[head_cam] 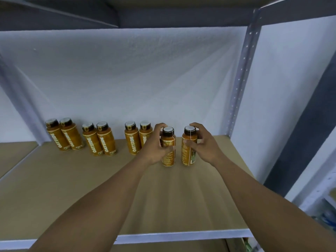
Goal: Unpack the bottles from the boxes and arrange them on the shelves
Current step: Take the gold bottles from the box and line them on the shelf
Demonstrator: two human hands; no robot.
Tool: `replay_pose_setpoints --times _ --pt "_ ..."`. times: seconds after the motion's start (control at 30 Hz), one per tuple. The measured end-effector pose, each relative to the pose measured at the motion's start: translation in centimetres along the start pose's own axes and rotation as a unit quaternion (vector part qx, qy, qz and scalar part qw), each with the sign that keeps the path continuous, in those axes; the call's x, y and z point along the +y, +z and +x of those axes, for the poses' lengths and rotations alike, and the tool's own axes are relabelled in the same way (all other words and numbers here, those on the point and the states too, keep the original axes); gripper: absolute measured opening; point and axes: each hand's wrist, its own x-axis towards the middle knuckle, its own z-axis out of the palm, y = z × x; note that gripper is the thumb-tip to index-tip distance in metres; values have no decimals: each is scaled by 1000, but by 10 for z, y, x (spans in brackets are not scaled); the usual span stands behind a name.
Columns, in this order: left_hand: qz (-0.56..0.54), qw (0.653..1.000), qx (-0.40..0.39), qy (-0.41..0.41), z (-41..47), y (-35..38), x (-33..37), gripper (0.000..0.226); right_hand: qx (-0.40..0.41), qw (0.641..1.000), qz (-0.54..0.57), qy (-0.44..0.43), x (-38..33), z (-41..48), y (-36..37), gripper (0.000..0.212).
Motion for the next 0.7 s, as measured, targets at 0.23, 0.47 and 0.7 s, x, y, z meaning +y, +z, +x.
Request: replay_pose_setpoints --times 0.23,0.47,0.7 --pt "20 999 27 -4 28 15 -3 79 -16 1000 8 2 16 27 -5 59" --pt "33 999 33 -8 44 19 -9 79 -23 1000 15 -11 20 48 1 58" --pt "29 999 32 -15 54 17 -13 79 -30 999 9 -21 19 65 4 57"
